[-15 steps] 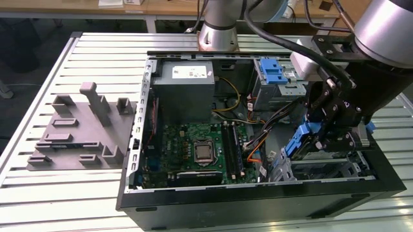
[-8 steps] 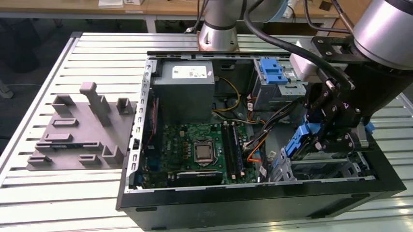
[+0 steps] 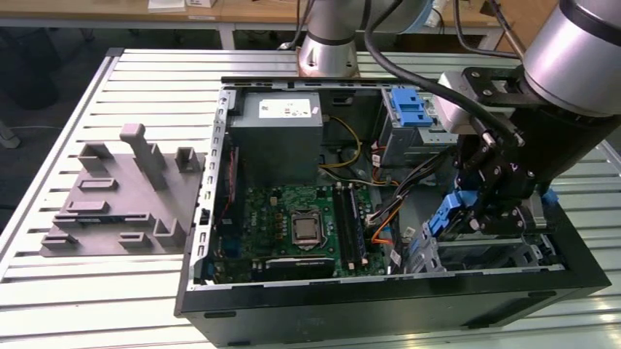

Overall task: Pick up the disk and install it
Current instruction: 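Insert the disk into the insertion slot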

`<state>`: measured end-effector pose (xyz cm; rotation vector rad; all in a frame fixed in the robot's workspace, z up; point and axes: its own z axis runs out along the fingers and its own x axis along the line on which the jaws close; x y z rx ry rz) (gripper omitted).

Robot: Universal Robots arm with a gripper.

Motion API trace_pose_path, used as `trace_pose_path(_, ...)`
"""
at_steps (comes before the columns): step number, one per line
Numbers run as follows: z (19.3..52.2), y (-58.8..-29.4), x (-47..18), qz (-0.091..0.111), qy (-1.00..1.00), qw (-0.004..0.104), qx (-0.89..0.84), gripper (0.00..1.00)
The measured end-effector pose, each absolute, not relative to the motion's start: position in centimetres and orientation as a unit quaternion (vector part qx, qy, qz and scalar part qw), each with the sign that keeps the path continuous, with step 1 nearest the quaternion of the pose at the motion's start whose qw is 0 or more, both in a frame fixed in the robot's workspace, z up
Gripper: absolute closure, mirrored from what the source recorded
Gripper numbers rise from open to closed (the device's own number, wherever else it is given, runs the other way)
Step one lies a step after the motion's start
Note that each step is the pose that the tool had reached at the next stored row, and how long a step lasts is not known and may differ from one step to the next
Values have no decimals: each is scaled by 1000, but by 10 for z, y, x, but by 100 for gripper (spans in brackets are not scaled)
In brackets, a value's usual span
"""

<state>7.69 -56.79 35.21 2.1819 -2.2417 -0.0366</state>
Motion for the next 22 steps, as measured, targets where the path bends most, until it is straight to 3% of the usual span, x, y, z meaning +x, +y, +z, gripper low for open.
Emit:
trace_pose_path(6, 350, -568, 77, -12, -717, 7, 697, 63)
trace_pose_path(7, 350, -568, 77, -12, -717, 7, 697, 56)
trace_pose_path(13, 350, -568, 77, -12, -717, 7, 697, 58)
trace_pose_path(18, 350, -568, 77, -12, -717, 7, 697, 82)
trace_pose_path(22, 350, -568, 77, -12, -717, 7, 697, 89)
